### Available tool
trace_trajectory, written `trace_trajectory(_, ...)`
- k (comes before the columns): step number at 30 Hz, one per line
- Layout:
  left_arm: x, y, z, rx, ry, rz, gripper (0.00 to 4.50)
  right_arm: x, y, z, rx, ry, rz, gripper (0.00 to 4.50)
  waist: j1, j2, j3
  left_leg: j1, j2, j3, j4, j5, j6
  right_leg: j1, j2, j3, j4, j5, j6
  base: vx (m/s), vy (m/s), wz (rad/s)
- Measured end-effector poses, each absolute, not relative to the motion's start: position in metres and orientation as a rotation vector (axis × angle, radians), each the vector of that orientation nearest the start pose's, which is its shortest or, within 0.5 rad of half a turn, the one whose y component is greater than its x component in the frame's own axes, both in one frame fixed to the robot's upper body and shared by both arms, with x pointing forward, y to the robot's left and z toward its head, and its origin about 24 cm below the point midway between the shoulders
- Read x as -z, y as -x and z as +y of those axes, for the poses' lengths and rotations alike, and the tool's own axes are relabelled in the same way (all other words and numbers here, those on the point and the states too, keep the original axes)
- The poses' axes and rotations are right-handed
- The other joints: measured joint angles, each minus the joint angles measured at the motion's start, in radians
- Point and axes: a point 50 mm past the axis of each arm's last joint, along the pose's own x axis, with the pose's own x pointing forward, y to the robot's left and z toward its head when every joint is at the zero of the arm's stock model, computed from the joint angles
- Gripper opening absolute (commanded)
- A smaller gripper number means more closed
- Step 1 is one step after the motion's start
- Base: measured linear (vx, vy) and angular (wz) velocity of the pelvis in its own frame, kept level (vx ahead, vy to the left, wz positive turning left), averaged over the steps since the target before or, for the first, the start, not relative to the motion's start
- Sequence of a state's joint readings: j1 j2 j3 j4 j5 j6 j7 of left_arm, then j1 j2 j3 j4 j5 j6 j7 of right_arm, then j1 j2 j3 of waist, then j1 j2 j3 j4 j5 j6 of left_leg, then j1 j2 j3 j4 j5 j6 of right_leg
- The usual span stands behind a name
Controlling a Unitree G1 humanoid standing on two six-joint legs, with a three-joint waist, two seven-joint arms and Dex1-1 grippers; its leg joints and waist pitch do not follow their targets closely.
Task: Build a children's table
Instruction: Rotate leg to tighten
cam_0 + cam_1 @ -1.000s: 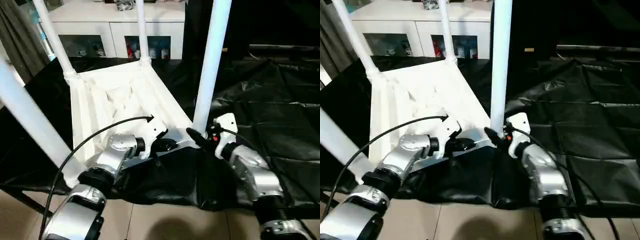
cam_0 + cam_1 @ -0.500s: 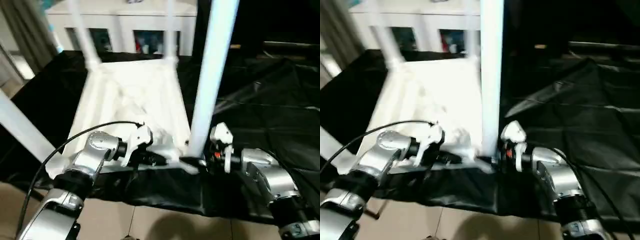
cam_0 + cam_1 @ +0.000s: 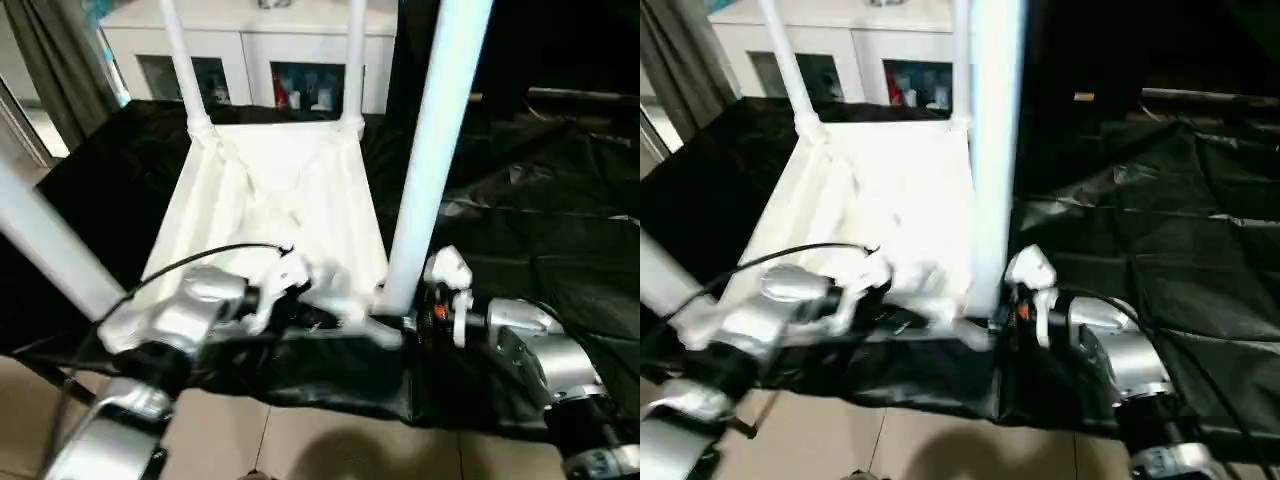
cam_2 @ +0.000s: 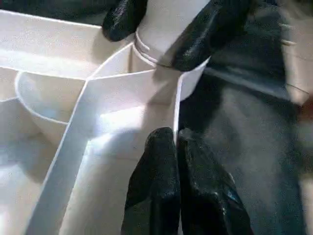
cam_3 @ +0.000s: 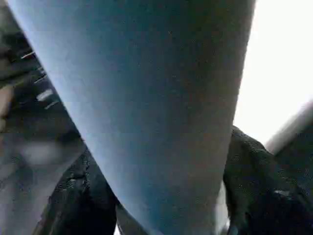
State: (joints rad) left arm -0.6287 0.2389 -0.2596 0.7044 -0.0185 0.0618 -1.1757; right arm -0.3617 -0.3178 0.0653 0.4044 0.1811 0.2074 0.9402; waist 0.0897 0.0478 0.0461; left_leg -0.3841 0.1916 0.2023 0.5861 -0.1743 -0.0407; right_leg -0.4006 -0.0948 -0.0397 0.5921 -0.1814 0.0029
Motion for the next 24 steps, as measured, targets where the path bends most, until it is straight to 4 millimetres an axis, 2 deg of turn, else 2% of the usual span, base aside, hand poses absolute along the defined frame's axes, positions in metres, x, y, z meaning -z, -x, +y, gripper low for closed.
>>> trace_trajectory(6,-0.039,-0.326,0.077,1.229,-0.227,0.365,0.00,-0.032,-0.308,-0.157,-0.671,-0.017,0.296,2.52,-0.007,0.001,0.000,0.003,-0.002,-0.001,-0.002,0.000,0.000,0.003,0.000,0.001,-0.004,-0.003,0.006,0.000,0.000,0.00)
trace_trajectory(9,-0.038,-0.327,0.070,1.190,-0.224,0.358,0.00,-0.030,-0.311,-0.153,-0.575,-0.032,0.287,2.52,-0.012,0.004,0.000,0.004,-0.002,-0.002,-0.008,0.000,0.000,0.005,0.000,-0.001,-0.015,-0.004,0.006,0.000,0.000,0.00)
trace_trajectory(10,-0.038,-0.327,0.070,1.187,-0.224,0.357,0.00,-0.030,-0.312,-0.152,-0.566,-0.033,0.281,2.87,-0.014,0.004,-0.001,0.004,-0.004,-0.002,-0.010,0.000,0.000,0.005,0.000,0.000,-0.017,-0.004,0.006,0.000,0.000,0.00)
trace_trajectory(12,-0.038,-0.327,0.069,1.190,-0.230,0.350,0.00,-0.029,-0.310,-0.153,-0.558,-0.051,0.264,3.22,-0.015,0.005,-0.001,0.003,-0.006,-0.002,-0.010,0.000,0.000,0.005,-0.001,0.001,-0.017,-0.003,0.006,0.000,0.000,0.00)
trace_trajectory(16,-0.039,-0.327,0.068,1.203,-0.232,0.346,0.00,-0.030,-0.308,-0.154,-0.587,-0.059,0.262,3.43,-0.015,0.006,-0.001,0.003,-0.006,-0.002,-0.010,0.000,0.000,0.006,-0.001,0.002,-0.017,-0.003,0.006,0.000,0.000,0.00)
trace_trajectory(17,-0.039,-0.326,0.067,1.212,-0.237,0.339,0.00,-0.031,-0.306,-0.159,-0.608,-0.042,0.263,3.66,-0.012,0.007,-0.001,0.003,-0.006,-0.001,-0.010,0.000,0.000,0.006,-0.001,0.002,-0.017,-0.003,0.005,0.000,0.000,0.00)
trace_trajectory(24,-0.041,-0.322,0.064,1.264,-0.247,0.311,0.00,-0.037,-0.297,-0.177,-0.739,0.023,0.267,3.66,0.004,0.015,-0.005,-0.001,-0.004,0.000,-0.011,0.001,0.000,0.006,-0.001,0.001,-0.013,0.005,0.000,0.000,0.000,0.00)
